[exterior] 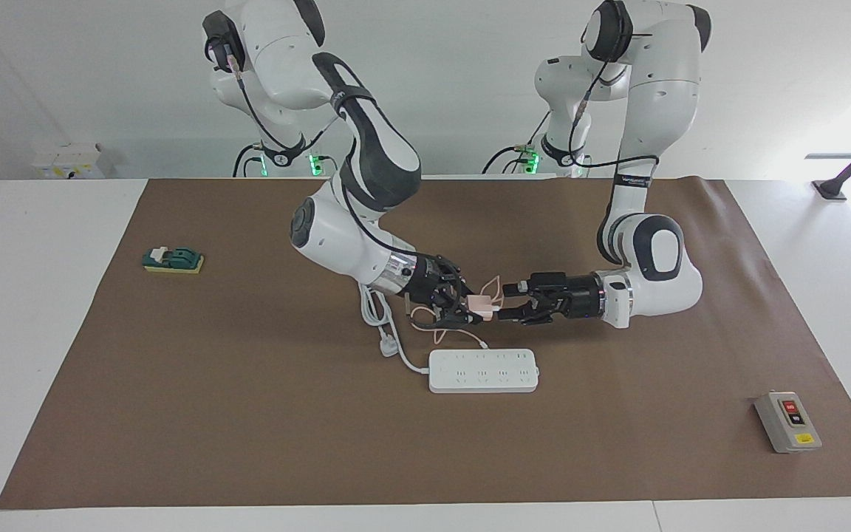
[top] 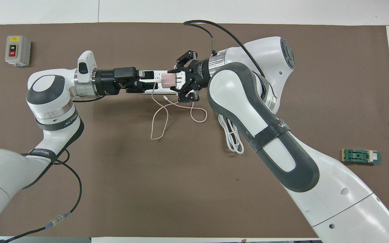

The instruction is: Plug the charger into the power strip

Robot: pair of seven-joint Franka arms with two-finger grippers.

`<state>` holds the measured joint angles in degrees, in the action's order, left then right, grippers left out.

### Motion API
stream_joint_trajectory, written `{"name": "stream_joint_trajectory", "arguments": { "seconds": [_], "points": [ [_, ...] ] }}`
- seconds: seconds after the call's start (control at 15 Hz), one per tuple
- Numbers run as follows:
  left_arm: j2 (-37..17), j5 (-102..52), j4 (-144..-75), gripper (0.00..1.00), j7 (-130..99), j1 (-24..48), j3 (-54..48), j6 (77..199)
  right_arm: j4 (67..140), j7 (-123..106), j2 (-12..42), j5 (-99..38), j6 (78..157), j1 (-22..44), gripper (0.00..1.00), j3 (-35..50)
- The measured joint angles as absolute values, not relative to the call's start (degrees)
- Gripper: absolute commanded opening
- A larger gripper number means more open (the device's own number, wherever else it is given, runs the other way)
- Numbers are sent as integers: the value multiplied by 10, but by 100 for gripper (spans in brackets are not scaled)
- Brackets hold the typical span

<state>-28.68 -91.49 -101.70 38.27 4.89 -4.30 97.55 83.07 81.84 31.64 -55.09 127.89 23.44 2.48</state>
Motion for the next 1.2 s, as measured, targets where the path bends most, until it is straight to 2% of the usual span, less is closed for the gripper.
{"name": "stream_joint_trajectory", "arguments": {
  "seconds": [0.2, 0.6, 1.2],
  "points": [
    [-295, -921, -1015, 100, 385, 50, -45, 968, 829, 817, 321, -571, 1279, 232, 0, 24],
    [-345, -948, -990, 100, 410, 50, -46, 927, 826, 806, 322, -573, 1279, 231, 0, 25],
    [-348, -959, -978, 100, 410, 50, -56, 925, 826, 803, 322, -573, 1279, 231, 0, 25]
  ]
}}
